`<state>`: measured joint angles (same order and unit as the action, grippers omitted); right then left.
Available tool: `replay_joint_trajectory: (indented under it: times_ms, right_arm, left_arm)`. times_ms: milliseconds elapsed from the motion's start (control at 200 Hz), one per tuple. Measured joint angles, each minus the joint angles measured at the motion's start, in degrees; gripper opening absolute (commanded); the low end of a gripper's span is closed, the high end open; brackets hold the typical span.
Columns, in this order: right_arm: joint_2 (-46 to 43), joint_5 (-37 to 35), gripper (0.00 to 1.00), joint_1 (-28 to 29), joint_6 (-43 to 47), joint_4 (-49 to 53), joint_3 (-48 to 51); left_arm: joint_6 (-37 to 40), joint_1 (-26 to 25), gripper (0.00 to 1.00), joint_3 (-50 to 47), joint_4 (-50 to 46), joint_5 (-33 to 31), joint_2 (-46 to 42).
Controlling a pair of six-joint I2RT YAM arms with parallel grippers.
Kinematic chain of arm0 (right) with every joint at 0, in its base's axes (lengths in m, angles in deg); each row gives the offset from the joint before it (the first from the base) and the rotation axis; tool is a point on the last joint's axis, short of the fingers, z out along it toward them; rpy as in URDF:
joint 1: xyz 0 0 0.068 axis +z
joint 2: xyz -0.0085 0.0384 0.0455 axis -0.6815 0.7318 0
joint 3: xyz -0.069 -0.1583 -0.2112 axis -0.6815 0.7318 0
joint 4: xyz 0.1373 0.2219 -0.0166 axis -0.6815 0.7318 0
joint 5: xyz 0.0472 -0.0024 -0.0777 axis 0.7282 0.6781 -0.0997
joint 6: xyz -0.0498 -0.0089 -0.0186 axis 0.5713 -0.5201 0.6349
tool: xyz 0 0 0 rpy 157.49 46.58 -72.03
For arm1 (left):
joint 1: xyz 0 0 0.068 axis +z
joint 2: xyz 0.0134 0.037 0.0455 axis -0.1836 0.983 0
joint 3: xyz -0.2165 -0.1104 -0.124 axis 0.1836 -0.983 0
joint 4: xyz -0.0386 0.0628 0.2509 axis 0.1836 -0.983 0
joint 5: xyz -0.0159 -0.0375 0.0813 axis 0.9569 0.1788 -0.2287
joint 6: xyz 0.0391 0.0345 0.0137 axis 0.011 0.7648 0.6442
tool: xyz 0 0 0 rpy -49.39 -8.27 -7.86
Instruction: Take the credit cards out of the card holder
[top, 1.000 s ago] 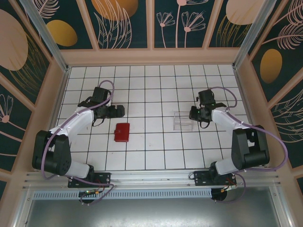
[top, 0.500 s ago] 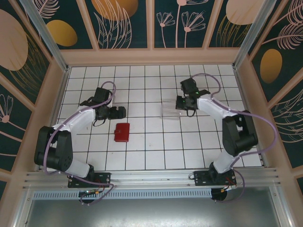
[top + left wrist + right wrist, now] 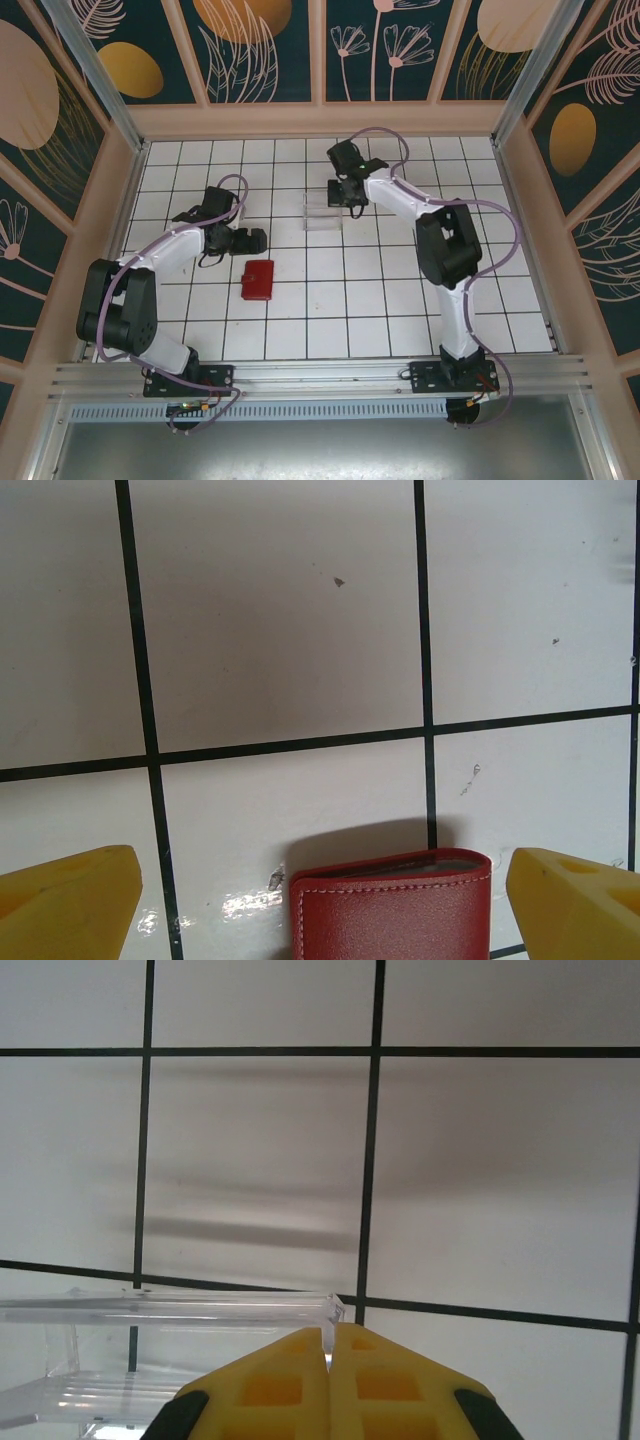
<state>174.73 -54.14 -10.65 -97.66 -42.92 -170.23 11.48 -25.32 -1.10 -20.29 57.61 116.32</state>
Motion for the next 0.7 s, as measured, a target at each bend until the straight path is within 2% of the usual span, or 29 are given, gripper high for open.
replay_joint_trajectory:
  times_ms: [175,410,556,701]
  right_arm:
    - [2.38,-1.6,0.03,1.07,-1.22,3.45,-2.34]
    - [2.38,-3.39,0.23,1.46,-3.13,4.87,-2.47]
    - [2.38,-4.2,0.3,1.55,-4.28,5.31,-2.47]
    - [1.81,-4.44,0.31,1.62,-4.44,5.33,-2.12]
  left_arm:
    - [0.04,0.0,0.94,0.0,0.0,-0.02,0.0]
    - [0.02,0.0,0.93,-0.09,0.02,0.44,0.0]
    - [-0.44,0.0,0.92,-1.29,-0.04,0.83,-0.09]
    - [-2.89,0.0,0.89,-3.78,-0.44,0.83,-1.92]
